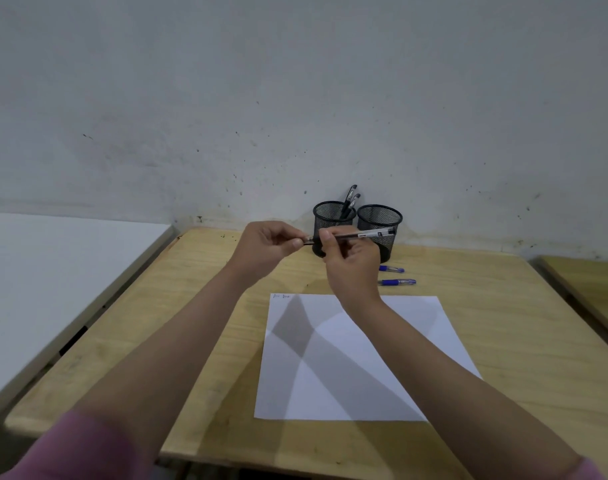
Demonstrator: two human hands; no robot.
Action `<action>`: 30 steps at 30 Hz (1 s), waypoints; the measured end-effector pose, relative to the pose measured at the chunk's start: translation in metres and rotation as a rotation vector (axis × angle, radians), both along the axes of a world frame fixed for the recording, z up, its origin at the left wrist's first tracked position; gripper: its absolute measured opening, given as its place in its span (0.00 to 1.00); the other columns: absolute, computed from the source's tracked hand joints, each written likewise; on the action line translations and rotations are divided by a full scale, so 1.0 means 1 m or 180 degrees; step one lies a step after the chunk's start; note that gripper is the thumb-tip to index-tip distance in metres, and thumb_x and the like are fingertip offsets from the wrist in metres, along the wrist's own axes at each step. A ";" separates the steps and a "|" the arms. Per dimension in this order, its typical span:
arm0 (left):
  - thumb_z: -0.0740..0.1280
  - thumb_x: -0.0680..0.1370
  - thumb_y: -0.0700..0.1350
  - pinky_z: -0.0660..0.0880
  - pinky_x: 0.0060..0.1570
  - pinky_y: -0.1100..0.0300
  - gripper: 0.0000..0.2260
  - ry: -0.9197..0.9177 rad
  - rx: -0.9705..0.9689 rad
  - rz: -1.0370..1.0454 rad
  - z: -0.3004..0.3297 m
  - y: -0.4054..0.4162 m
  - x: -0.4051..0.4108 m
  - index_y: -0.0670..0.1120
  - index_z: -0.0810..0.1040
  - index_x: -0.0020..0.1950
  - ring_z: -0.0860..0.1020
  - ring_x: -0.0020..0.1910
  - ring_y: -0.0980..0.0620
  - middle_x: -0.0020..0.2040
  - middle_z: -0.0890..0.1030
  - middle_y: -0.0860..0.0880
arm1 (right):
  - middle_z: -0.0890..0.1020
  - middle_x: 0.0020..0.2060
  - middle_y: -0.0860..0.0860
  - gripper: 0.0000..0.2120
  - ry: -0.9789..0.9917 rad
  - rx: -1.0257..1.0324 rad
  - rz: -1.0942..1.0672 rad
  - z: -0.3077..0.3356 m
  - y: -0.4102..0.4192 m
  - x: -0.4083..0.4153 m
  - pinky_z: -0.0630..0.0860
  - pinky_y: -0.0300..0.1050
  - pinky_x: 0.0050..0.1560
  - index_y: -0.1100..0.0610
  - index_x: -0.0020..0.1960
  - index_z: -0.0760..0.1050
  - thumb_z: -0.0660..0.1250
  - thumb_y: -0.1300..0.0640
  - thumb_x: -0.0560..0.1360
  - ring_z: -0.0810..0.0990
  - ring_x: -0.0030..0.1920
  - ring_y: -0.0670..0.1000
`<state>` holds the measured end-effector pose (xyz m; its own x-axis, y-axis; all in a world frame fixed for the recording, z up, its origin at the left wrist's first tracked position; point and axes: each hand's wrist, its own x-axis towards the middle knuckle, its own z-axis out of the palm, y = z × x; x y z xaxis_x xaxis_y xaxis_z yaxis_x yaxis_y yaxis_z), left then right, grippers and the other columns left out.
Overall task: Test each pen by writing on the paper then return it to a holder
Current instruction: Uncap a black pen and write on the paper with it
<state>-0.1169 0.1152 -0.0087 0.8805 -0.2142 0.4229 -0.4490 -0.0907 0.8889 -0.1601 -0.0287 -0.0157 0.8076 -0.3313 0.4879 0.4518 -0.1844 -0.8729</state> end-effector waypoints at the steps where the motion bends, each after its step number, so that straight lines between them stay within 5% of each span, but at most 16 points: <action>1: 0.69 0.70 0.30 0.75 0.44 0.66 0.09 0.0015 0.0004 -0.0049 0.001 -0.001 0.001 0.43 0.82 0.43 0.79 0.38 0.58 0.35 0.84 0.55 | 0.83 0.33 0.53 0.09 -0.0031 -0.0020 -0.0009 0.000 -0.001 -0.001 0.80 0.51 0.43 0.48 0.38 0.78 0.67 0.59 0.75 0.83 0.37 0.54; 13: 0.67 0.71 0.28 0.76 0.45 0.66 0.11 -0.0006 0.0092 -0.0360 0.006 -0.009 0.003 0.40 0.80 0.49 0.80 0.38 0.58 0.34 0.84 0.55 | 0.82 0.36 0.51 0.07 -0.0404 0.0070 -0.0147 -0.007 -0.003 -0.009 0.80 0.51 0.46 0.49 0.41 0.78 0.67 0.59 0.75 0.82 0.41 0.52; 23: 0.68 0.73 0.32 0.75 0.45 0.66 0.05 0.0202 0.0080 -0.0538 0.001 -0.018 -0.006 0.40 0.80 0.45 0.78 0.39 0.57 0.35 0.82 0.56 | 0.78 0.30 0.54 0.07 -0.0126 0.0230 -0.0075 -0.010 -0.015 -0.009 0.76 0.56 0.36 0.51 0.41 0.78 0.66 0.60 0.77 0.76 0.32 0.52; 26: 0.68 0.71 0.31 0.75 0.43 0.66 0.06 0.0214 -0.0028 -0.0496 -0.007 -0.018 -0.008 0.40 0.80 0.46 0.77 0.35 0.58 0.32 0.82 0.55 | 0.79 0.32 0.52 0.05 -0.0021 0.0191 0.0012 -0.014 -0.010 -0.009 0.77 0.53 0.38 0.56 0.43 0.78 0.66 0.60 0.77 0.76 0.32 0.49; 30: 0.69 0.71 0.32 0.75 0.41 0.64 0.06 0.0228 -0.0102 -0.0460 -0.014 -0.009 -0.007 0.41 0.82 0.43 0.76 0.33 0.56 0.30 0.81 0.52 | 0.78 0.28 0.49 0.09 0.0037 0.0050 0.0058 -0.018 -0.001 -0.013 0.73 0.44 0.33 0.49 0.39 0.76 0.66 0.60 0.76 0.74 0.29 0.44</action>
<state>-0.1244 0.1064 -0.0231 0.8697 -0.3282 0.3687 -0.3905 -0.0008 0.9206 -0.1731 -0.0302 -0.0341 0.8191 -0.3240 0.4734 0.4448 -0.1623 -0.8808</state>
